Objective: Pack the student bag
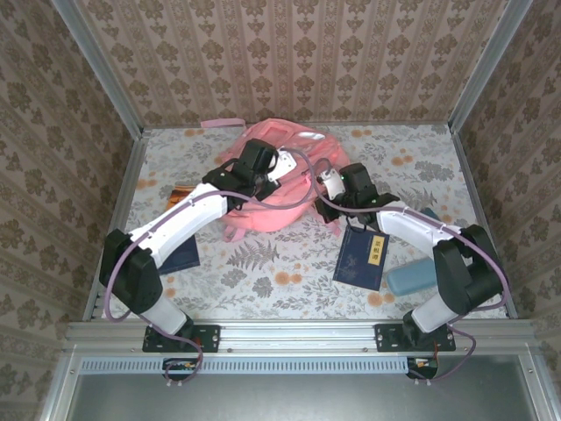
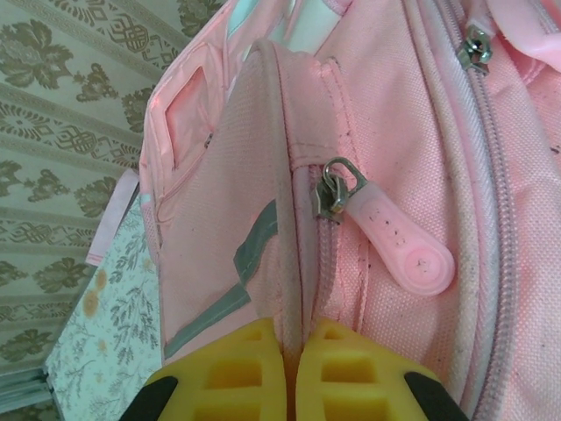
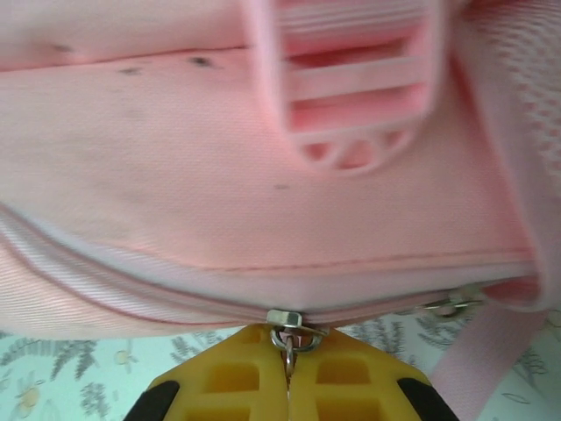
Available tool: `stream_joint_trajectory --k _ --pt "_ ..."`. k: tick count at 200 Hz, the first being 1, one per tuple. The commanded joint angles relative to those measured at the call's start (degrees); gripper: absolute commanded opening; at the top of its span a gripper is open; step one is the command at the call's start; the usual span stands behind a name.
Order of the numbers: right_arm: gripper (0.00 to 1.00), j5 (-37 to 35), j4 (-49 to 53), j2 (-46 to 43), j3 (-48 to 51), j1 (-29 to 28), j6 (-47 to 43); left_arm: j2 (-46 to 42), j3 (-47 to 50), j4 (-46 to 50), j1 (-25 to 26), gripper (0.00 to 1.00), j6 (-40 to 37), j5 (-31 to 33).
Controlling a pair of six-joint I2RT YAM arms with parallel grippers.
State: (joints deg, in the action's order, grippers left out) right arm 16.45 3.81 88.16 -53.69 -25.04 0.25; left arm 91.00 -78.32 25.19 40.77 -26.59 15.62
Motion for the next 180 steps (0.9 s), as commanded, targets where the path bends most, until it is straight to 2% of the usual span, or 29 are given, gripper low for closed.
stream_joint_trajectory --k 1,48,82,101,116,140,164,180 --pt "0.01 6.1 -0.7 -3.2 1.8 -3.0 1.5 1.3 -3.8 -8.2 -0.7 0.0 6.8 3.7" --pt "0.01 10.6 -7.1 -3.8 3.9 -9.4 6.6 3.4 -5.0 -8.8 -0.8 0.0 13.5 4.2" --pt "0.04 9.3 -12.5 -3.5 6.5 -11.1 11.8 3.8 -4.5 -9.8 -1.0 0.0 15.9 2.4" --pt "0.17 3.9 -15.1 -6.8 9.9 -9.9 16.8 3.0 -3.3 -10.4 -1.3 0.0 15.7 1.0" --pt "0.38 -1.8 -14.5 -10.5 11.8 -8.2 21.8 1.1 -0.7 -12.0 -1.7 0.0 14.3 -2.4" --pt "0.53 -5.7 -9.3 -14.8 12.6 -6.1 27.6 -1.9 3.0 -14.3 -1.8 0.0 13.0 -7.0" --pt "0.64 -7.6 -4.8 -17.7 12.2 -4.1 35.1 -3.2 5.3 -15.8 -1.8 0.0 12.7 -8.1" --pt "0.64 -6.4 -3.4 -17.6 11.5 -1.6 43.0 -3.4 5.8 -16.2 -1.8 0.0 12.6 -8.8"
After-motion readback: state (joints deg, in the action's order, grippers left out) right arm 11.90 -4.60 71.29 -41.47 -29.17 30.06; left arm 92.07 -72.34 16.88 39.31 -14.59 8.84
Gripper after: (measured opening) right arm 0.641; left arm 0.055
